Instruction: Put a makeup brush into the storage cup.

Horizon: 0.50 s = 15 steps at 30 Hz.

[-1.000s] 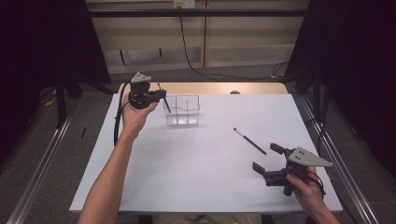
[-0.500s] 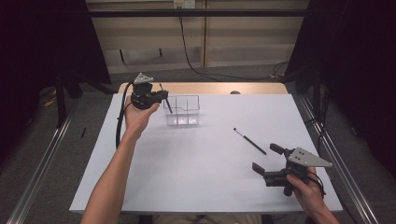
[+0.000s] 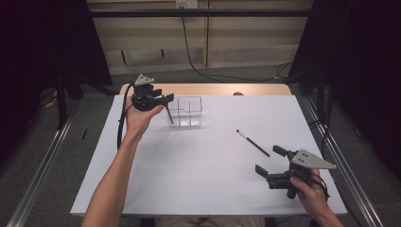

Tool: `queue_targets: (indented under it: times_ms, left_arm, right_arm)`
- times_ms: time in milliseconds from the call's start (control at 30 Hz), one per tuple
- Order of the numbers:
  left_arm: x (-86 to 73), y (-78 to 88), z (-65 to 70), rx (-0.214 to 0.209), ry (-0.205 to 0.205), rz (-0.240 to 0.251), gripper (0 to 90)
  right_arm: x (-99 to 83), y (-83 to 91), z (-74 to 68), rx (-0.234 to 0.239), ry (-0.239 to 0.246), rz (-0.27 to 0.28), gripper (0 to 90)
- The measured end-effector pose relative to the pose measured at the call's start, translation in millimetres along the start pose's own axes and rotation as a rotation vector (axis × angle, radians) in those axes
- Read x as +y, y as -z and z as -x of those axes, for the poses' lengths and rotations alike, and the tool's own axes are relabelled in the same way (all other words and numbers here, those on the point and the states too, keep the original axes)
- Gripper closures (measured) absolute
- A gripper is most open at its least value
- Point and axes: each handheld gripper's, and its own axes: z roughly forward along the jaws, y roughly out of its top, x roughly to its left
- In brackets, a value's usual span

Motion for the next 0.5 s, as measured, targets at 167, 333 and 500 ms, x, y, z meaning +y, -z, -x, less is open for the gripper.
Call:
queue_targets:
  times_ms: [167, 333, 500]
  left_arm:
    - [-1.9, -0.1, -0.8, 0.025, 0.012, 0.004, 19.6]
    - [-1.7, 1.8, 4.0, 0.040, -0.020, 0.018, 10.5]
    - [-2.9, 5.7, -0.2, 0.026, 0.005, 0.031, 6.8]
  right_arm:
    - [0.0, 0.2, 0.1, 0.001, 0.000, 0.000, 0.4]
    - [0.0, -0.4, 0.3, -0.001, -0.001, 0.000, 0.4]
    - [0.0, 0.0, 0.3, -0.002, -0.002, -0.001, 0.3]
